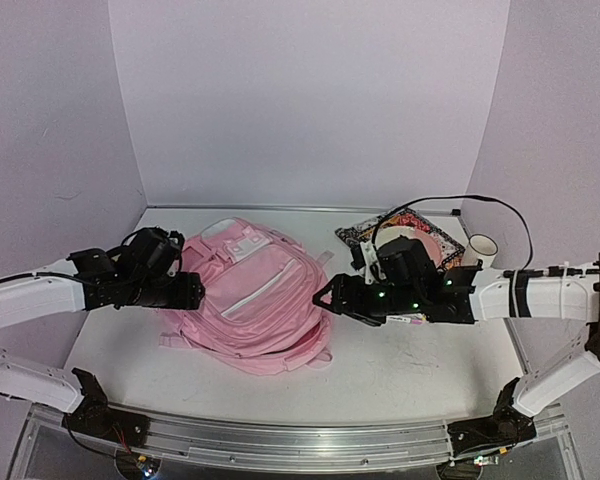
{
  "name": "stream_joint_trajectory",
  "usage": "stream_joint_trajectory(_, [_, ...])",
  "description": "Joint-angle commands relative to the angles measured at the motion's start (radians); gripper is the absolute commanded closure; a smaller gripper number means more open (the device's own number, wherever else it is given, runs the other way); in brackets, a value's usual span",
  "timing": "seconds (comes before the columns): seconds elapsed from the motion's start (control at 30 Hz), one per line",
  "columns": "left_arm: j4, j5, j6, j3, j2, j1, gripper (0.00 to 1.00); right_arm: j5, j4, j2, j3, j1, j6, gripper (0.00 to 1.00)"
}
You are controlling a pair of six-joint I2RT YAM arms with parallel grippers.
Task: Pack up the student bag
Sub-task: Place the largest pocket of the bag in the student bag, then hold the largest pocket of the student bag.
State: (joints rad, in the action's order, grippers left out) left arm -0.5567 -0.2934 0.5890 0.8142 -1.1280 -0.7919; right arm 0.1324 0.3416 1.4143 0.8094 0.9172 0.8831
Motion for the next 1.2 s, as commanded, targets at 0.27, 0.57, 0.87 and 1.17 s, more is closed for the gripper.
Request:
stream_joint_trajectory(0.27, [0.076, -0.03, 0.193, -0.261, 0.212, 0.047, 0.34, 0.023, 0.282, 0.151, -0.051, 0.036, 0.211, 0.17])
stream_joint_trajectory(0.57, [0.072, 0.004, 0.281, -0.352, 0.23, 0.047, 0.39, 0.077, 0.353, 0.281, 0.037, 0.036, 0.244, 0.51])
stream_joint_trajectory(0.87, [0.195, 0.116, 0.319, -0.468, 0.246, 0.046, 0.54, 0.077, 0.353, 0.293, 0.055, 0.036, 0.244, 0.8])
stream_joint_trajectory(1.17, [0.375, 0.099, 0.313, -0.474, 0.09, 0.046, 0.65, 0.094, 0.356, 0.307, 0.069, 0.037, 0.245, 0.89])
